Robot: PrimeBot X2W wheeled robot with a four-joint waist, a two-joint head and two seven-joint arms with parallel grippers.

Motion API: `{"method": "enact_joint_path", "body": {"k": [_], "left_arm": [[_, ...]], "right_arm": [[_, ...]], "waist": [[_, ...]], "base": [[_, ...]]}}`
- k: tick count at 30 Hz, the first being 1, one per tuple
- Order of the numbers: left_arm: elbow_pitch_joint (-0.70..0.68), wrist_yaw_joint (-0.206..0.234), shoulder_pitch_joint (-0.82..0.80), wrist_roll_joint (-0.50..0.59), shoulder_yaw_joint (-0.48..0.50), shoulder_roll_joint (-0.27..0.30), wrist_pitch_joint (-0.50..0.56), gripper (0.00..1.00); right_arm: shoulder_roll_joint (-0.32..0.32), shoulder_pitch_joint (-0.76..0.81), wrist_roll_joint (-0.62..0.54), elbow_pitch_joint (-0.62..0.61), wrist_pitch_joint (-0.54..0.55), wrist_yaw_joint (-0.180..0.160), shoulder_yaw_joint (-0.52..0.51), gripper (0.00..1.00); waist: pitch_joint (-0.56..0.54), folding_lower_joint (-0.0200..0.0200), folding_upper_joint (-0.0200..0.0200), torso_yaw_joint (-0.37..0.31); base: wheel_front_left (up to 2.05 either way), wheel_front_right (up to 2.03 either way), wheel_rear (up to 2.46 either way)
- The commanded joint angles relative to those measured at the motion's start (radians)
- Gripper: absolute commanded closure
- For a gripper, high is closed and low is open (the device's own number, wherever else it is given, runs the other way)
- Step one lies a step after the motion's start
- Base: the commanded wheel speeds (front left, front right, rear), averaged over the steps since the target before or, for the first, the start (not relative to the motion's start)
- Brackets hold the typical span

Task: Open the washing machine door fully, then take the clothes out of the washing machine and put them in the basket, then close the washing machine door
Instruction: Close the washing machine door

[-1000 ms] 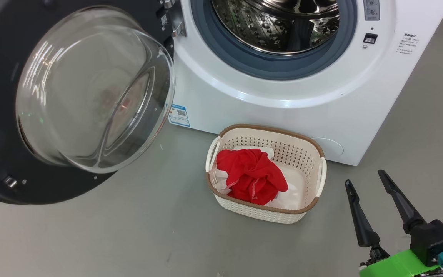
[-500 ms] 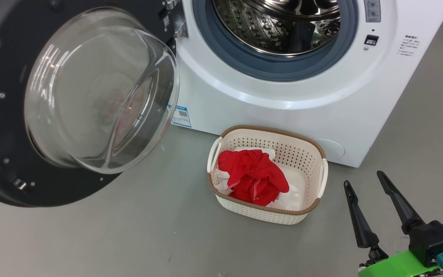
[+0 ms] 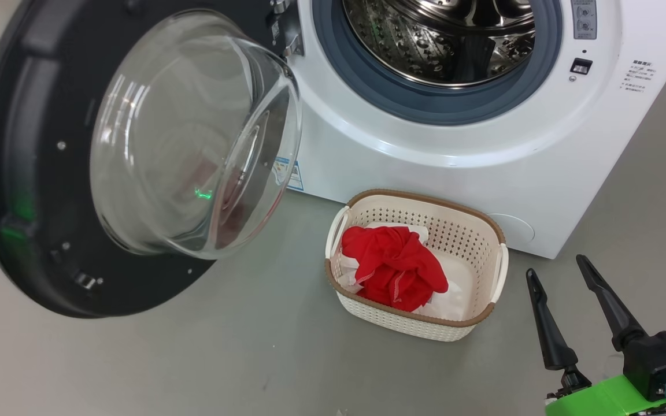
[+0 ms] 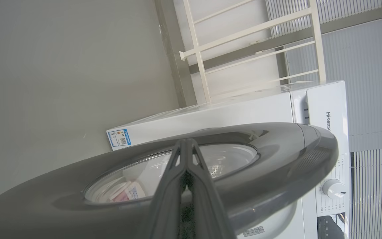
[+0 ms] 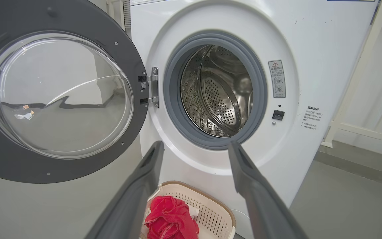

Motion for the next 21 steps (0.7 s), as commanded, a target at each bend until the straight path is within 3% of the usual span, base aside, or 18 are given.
{"method": "enact_joint_path", "body": {"k": [1, 8, 21], "left_arm": [[-0.039, -0.013, 0.009, -0.009, -0.003, 0.02, 0.025, 1.0], [-0.153, 0.0, 0.048, -0.049, 0.002, -0.045, 0.073, 1.0], [-0.486, 0.102, 0.215, -0.107, -0.006, -0.168, 0.181, 1.0]], "right_arm": [[-0.013, -0.033, 0.012, -0.022, -0.01, 0.0, 0.023, 0.0], [-0.013, -0.035, 0.022, -0.015, -0.02, 0.0, 0.022, 0.0], [-0.013, -0.041, 0.035, 0.001, -0.038, 0.0, 0.009, 0.0]], "waist": [[-0.001, 0.0, -0.0001, 0.002], [0.001, 0.0, -0.0001, 0.005], [0.005, 0.0, -0.0001, 0.002]], "base": [[0.0, 0.0, 0.0], [0.0, 0.0, 0.0], [0.0, 0.0, 0.0]]}}
